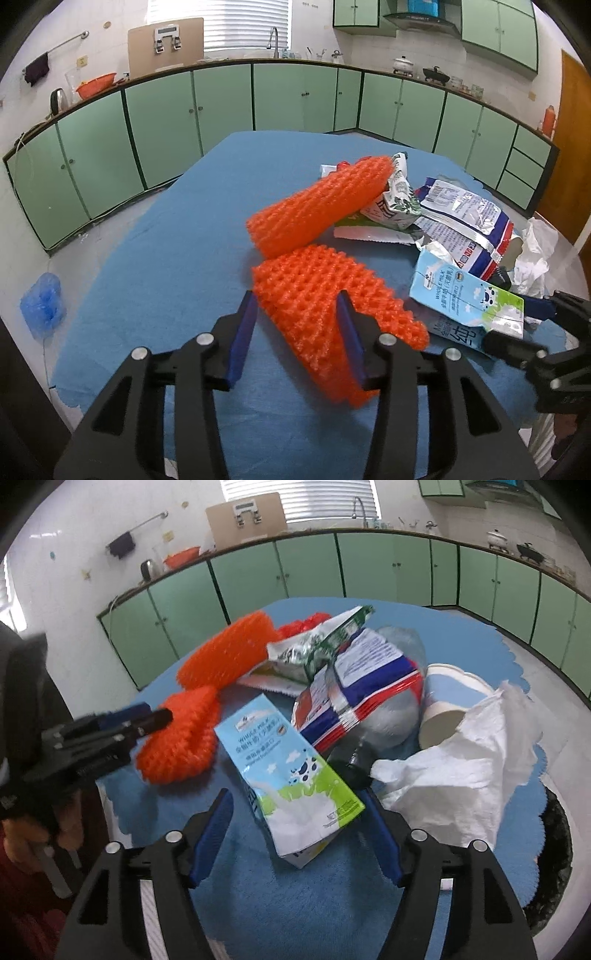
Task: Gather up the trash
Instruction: 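Grasp the orange foam net with the left tool while the right tool grasps the milk carton, then carry the net and carton to the bin and release both tools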
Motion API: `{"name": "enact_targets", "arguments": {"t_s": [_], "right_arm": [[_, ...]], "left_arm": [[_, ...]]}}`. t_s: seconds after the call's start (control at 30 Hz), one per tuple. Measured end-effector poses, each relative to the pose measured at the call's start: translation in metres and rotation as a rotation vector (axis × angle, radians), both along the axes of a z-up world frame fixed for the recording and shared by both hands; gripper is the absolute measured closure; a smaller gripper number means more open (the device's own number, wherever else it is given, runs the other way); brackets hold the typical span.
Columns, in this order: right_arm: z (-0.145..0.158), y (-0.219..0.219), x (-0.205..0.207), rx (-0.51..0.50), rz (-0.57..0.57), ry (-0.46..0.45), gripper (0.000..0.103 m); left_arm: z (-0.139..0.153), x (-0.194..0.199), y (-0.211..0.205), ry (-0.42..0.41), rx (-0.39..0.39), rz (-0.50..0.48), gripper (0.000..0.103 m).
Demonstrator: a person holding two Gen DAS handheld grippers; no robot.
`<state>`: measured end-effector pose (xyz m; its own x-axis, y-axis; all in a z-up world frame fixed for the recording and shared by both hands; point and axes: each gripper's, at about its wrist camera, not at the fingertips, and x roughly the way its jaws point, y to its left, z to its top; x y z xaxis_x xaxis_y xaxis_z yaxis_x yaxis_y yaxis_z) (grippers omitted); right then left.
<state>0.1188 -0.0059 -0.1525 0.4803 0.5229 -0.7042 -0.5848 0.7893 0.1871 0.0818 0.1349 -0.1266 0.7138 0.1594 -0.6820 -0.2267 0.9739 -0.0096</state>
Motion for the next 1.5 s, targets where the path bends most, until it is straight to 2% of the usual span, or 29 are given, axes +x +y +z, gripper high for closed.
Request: {"name": "enact_targets", "arguments": {"t_s": [0.07, 0.1, 0.33, 0.57, 0.8, 0.87, 0.9, 0.93, 1.0, 1.1, 1.27, 1.5], "right_arm": [[-0.004, 0.003, -0.001, -0.011, 0.010, -0.001, 0.042], [-0.006, 0.005, -0.001, -0.015, 0.017, 0.000, 0.050], [-0.005, 0.002, -0.005, 0.014, 0.027, 0.004, 0.052], [0.011, -0.018, -0.010, 0.054, -0.027, -0.006, 0.053], [0.019, -0.024, -0.016, 0.052, -0.048, -0.026, 0.053], [0.020, -0.023, -0.016, 0.051, -0.048, -0.025, 0.053], [0.020, -0.023, -0.016, 0.053, -0.048, -0.023, 0.053], [0.021, -0.023, -0.016, 0.056, -0.047, -0.024, 0.053], [0.022, -0.024, -0.016, 0.059, -0.049, -0.027, 0.053], [0.029, -0.027, -0.016, 0.086, -0.060, -0.032, 0.053], [0.045, -0.037, -0.018, 0.145, -0.082, -0.044, 0.053], [0.067, -0.059, -0.021, 0.190, -0.132, -0.087, 0.053]], "left_arm": [[0.001, -0.001, 0.001, 0.000, -0.001, 0.002, 0.053], [0.001, -0.002, 0.001, 0.000, 0.000, 0.002, 0.050], [0.009, -0.012, -0.003, -0.009, -0.034, -0.029, 0.025], [-0.006, 0.000, -0.013, 0.036, -0.018, -0.051, 0.021], [-0.024, 0.016, -0.016, 0.079, -0.085, -0.048, 0.016], [-0.023, 0.017, -0.015, 0.071, -0.105, -0.040, 0.034], [-0.023, 0.018, -0.014, 0.071, -0.119, -0.045, 0.048], [-0.021, 0.017, -0.014, 0.067, -0.121, -0.044, 0.058], [-0.018, 0.014, -0.015, 0.051, -0.094, -0.036, 0.077], [-0.008, 0.008, -0.012, 0.025, -0.109, -0.038, 0.081], [0.016, -0.003, -0.019, -0.039, -0.072, -0.053, 0.083], [0.051, -0.008, -0.044, -0.122, -0.046, -0.128, 0.083]]}}
